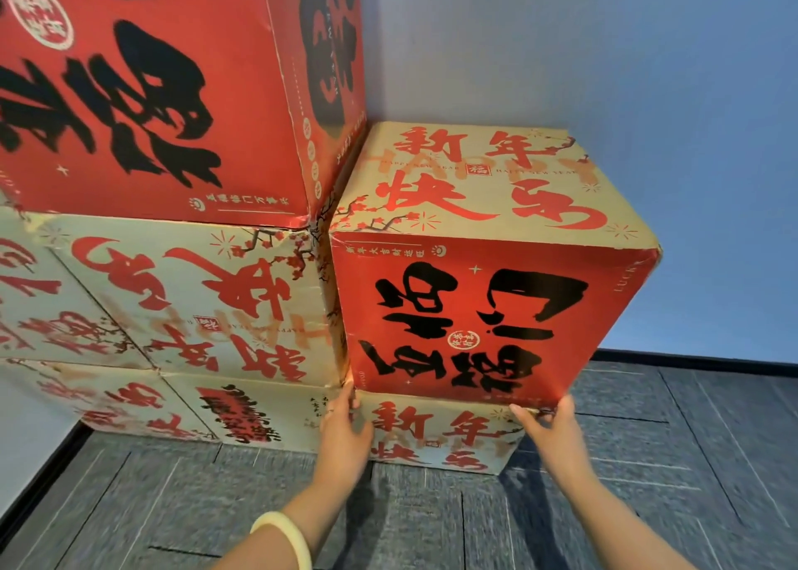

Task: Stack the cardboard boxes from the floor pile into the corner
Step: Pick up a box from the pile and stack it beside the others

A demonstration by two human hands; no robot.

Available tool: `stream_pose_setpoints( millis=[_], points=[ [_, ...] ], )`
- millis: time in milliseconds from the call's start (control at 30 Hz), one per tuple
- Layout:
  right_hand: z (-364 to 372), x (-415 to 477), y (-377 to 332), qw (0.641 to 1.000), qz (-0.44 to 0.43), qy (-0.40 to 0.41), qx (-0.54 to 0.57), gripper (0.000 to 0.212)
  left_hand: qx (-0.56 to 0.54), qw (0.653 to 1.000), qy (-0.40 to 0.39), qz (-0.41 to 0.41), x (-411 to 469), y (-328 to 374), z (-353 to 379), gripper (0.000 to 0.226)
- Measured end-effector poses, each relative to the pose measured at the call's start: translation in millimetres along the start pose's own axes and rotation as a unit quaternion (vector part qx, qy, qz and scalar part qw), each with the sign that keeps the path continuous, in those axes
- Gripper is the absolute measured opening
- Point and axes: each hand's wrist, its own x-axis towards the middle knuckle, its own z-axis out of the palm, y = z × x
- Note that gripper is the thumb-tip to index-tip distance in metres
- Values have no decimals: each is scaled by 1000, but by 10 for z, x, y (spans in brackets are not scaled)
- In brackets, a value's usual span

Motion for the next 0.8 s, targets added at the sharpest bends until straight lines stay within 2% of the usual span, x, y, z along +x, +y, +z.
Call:
stream_pose_setpoints(
  millis=[300,500,800],
  points=[
    [-26,17,-53,1000,-7,9,-16,52,-3,1000,-4,17,-7,-22,-69,70],
    [-19,1,-86,999,-23,2,-47,53,15,1000,-2,23,18,14,-123,63],
    [-12,0,-81,997,-31,0,-70,57,-2,1000,-7,4,17,-32,-120,66]
  ],
)
